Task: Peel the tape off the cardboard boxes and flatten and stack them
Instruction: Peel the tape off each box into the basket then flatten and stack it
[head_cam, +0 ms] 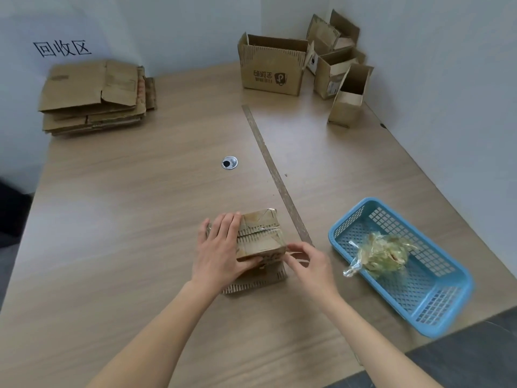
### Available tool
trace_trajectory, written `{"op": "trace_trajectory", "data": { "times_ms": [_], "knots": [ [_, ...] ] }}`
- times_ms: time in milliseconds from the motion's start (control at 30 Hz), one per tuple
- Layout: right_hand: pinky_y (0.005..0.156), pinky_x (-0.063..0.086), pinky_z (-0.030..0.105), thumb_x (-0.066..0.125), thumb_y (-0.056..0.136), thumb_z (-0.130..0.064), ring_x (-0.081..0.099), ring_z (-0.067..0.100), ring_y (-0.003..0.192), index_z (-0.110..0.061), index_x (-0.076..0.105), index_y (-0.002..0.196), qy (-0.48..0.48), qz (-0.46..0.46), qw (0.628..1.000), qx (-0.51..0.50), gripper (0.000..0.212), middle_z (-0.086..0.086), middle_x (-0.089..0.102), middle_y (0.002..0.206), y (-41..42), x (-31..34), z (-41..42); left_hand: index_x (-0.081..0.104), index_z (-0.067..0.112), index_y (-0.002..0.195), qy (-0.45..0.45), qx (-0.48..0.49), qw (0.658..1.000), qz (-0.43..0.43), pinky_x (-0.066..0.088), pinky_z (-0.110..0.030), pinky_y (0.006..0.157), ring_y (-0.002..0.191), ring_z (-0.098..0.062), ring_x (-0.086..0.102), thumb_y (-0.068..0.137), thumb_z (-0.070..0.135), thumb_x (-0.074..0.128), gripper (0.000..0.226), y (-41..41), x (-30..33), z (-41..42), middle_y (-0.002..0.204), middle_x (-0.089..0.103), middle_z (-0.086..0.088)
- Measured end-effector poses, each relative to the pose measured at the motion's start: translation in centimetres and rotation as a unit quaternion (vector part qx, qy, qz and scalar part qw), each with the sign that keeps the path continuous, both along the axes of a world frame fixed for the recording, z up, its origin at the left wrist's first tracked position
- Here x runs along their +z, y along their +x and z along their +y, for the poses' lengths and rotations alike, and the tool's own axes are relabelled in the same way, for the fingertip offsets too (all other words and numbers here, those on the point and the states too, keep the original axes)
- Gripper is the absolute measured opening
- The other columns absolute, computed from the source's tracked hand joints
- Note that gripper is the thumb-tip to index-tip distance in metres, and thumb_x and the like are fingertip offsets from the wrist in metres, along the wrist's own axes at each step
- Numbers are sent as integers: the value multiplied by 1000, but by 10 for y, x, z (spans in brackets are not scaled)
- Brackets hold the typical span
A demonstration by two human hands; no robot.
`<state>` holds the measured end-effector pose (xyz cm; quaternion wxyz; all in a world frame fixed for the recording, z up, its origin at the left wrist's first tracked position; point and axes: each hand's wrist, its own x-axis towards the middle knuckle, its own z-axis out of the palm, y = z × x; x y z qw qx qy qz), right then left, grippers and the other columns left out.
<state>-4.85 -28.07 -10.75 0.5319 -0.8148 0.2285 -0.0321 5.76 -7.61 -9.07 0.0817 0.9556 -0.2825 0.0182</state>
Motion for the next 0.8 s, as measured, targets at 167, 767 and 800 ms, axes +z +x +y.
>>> {"op": "trace_trajectory", "data": {
  "times_ms": [167, 767, 800],
  "knots": [
    [68, 48, 7, 78, 90, -24, 68, -6, 82, -38, 70, 84, -37, -23, 999, -13, 17, -25, 72, 80, 1, 5, -1, 35, 14, 154, -11, 8, 1000, -6, 19, -52, 123, 146, -22, 34, 71, 87, 42, 112, -1, 0, -1, 152, 44, 1],
    [72, 56, 28, 67, 91, -21, 65, 3, 83, -21, 63, 84, -90, -29, 992, 82, 8, -11, 68, 83, 7, 44, -18, 32, 21, 153, -36, -17, 998, 47, 10, -45, 125, 148, -16, 28, 67, 79, 69, 110, -2, 10, 0, 153, 40, 7],
    [72, 56, 27, 67, 90, -22, 66, 3, 84, -21, 63, 84, -92, -32, 992, 80, 7, -11, 68, 83, 12, 45, -20, 33, 20, 152, -42, -21, 998, 48, 11, -45, 124, 147, -16, 29, 67, 79, 70, 110, -2, 10, 0, 153, 40, 6]
  ]
}}
